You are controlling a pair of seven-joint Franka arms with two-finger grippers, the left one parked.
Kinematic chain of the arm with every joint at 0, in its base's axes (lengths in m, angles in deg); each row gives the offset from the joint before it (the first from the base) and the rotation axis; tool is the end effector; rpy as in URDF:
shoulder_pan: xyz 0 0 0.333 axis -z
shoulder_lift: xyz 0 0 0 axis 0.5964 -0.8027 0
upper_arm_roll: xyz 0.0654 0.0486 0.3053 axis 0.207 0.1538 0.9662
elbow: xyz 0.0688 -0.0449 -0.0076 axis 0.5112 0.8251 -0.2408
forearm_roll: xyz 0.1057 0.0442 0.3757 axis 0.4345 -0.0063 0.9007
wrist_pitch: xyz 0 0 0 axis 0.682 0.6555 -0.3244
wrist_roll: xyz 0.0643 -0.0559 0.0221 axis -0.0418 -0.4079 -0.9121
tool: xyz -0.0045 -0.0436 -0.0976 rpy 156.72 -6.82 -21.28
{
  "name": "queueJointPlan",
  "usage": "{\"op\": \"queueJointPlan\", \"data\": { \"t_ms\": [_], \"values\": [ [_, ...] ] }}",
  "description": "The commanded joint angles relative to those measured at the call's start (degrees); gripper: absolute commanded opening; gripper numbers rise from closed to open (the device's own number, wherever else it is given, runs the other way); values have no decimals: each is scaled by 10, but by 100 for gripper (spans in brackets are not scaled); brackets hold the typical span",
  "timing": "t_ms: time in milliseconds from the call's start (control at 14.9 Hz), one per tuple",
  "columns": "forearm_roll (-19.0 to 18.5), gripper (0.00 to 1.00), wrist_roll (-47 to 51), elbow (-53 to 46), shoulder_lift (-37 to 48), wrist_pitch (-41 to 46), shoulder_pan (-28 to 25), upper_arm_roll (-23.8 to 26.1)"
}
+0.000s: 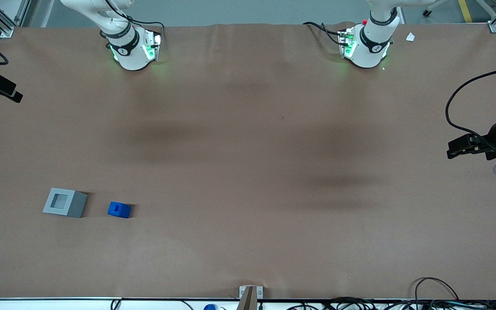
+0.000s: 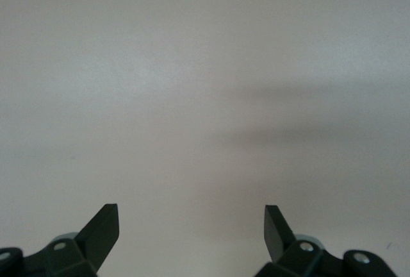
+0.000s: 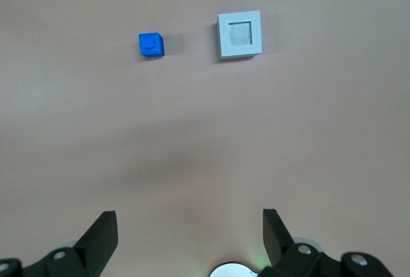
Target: Insert blue part into gray base with right arm
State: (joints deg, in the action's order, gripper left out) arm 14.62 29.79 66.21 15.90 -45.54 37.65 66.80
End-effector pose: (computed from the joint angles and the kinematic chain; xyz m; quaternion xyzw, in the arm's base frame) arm 0.5267 -0.0305 0.6761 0.9940 -0.1064 -0.0259 0.0011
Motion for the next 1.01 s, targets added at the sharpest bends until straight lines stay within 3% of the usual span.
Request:
{"op": "queueJointPlan", "data": {
  "t_ms": [0,471,942],
  "values": [
    [0,100,-1,-10,-9,7,15,3],
    [-8,100,1,-13,-34,-3,17,4],
    [2,100,1,-6,-106,-84,15,4]
  ]
}}
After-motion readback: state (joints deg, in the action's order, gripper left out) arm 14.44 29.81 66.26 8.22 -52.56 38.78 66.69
